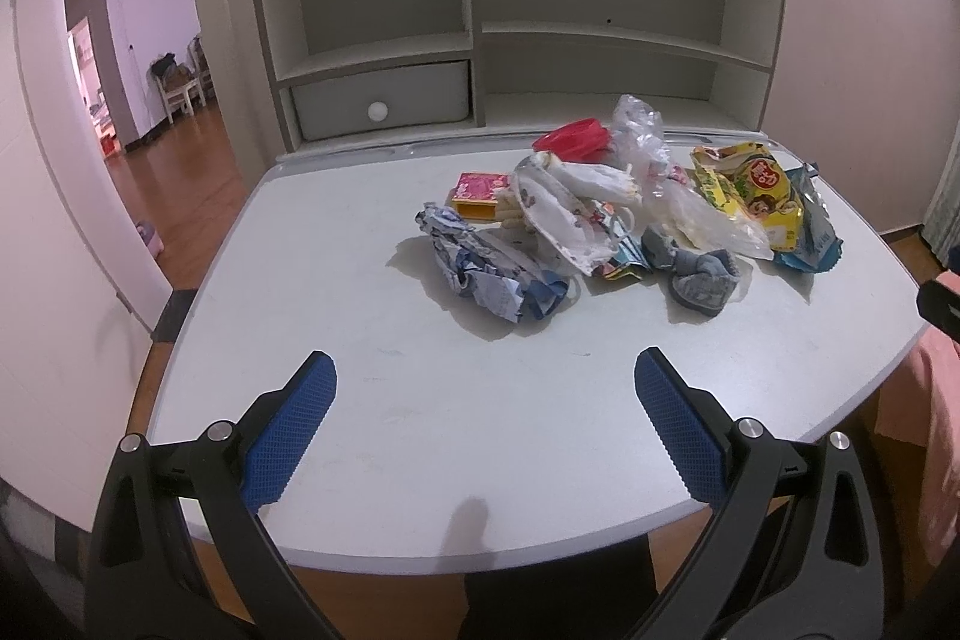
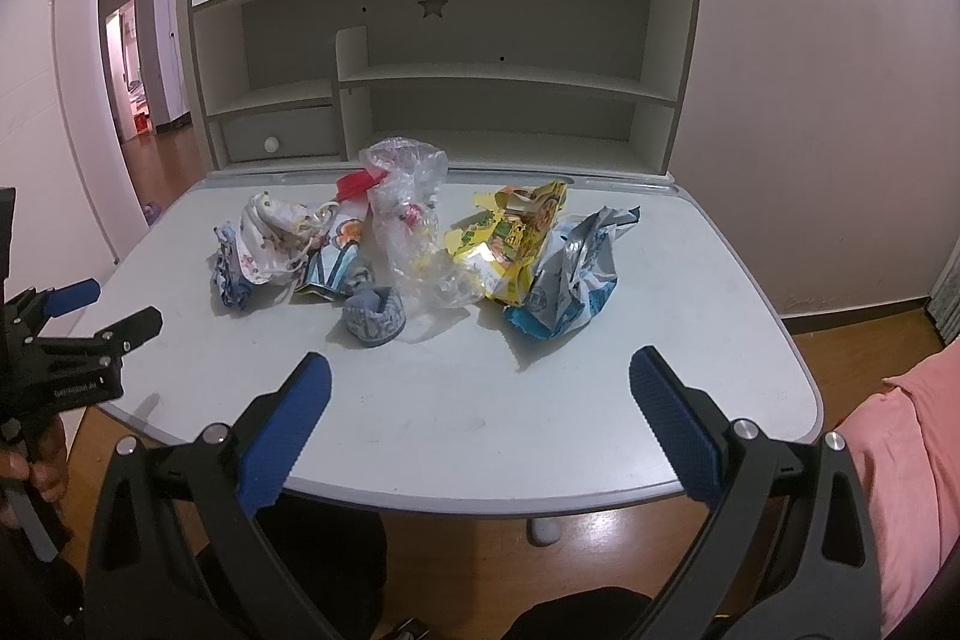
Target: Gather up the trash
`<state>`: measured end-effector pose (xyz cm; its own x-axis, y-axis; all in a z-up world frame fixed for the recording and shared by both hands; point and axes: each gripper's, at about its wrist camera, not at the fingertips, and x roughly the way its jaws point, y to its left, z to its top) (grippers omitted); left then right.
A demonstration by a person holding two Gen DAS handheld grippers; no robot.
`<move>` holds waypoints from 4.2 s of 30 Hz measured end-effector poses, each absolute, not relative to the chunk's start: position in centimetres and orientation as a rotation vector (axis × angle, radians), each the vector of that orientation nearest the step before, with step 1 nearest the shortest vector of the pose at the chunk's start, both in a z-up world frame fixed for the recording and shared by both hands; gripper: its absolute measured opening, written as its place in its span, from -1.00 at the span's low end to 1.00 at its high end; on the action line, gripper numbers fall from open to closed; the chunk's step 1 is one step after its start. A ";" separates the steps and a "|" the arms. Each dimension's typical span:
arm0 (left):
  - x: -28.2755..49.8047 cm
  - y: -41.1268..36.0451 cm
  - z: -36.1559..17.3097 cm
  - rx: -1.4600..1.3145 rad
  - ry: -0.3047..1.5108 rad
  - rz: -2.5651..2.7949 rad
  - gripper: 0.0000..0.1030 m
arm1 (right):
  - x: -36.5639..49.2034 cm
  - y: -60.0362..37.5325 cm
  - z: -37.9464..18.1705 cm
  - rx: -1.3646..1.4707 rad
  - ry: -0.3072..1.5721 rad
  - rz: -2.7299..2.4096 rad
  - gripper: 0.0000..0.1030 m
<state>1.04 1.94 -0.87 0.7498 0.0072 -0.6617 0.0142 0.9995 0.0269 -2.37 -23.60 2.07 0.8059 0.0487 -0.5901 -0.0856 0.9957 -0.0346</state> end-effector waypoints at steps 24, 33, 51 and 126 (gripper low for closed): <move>12.6 6.4 -6.0 -0.028 0.926 0.088 0.88 | 1.1 -25.2 -3.3 -0.042 0.775 0.087 0.87; 14.8 5.9 -5.6 -0.005 0.938 0.054 0.88 | 4.7 -18.6 -0.5 -0.078 0.790 0.295 0.87; 13.2 11.5 -5.1 -0.069 0.854 0.024 -0.64 | 15.3 -3.2 0.1 -0.435 0.864 0.440 0.73; -12.3 -55.1 -25.9 0.570 1.063 -1.250 0.64 | -29.4 -66.0 -31.4 0.903 1.077 -0.690 0.25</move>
